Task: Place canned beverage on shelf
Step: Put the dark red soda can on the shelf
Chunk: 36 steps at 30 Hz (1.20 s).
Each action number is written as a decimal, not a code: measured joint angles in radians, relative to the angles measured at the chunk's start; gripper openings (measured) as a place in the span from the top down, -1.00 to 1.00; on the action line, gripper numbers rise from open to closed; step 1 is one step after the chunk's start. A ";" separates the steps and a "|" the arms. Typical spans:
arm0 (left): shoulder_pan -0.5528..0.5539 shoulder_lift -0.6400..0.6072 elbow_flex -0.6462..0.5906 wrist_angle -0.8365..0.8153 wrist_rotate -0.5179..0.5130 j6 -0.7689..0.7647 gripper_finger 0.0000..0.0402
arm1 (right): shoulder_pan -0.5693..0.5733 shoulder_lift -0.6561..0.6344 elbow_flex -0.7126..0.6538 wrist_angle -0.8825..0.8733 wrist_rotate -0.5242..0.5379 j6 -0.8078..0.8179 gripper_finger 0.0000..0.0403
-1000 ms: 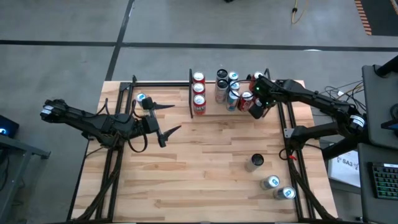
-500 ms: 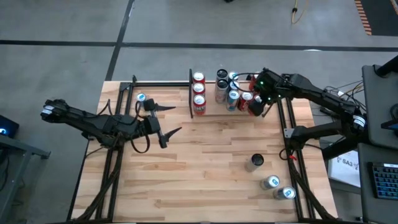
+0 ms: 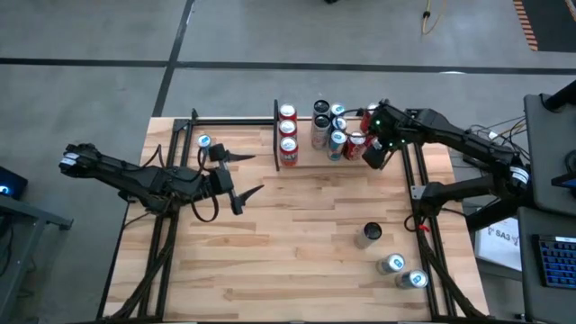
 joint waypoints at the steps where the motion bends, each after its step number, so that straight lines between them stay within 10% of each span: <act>1: 0.000 0.000 0.000 0.000 0.000 -0.004 -0.84 | 0.000 0.001 -0.015 0.013 -0.002 -0.008 -0.45; 36: 0.000 0.000 0.000 -0.004 0.000 -0.008 -0.84 | -0.012 0.002 -0.124 0.133 0.023 0.016 -0.47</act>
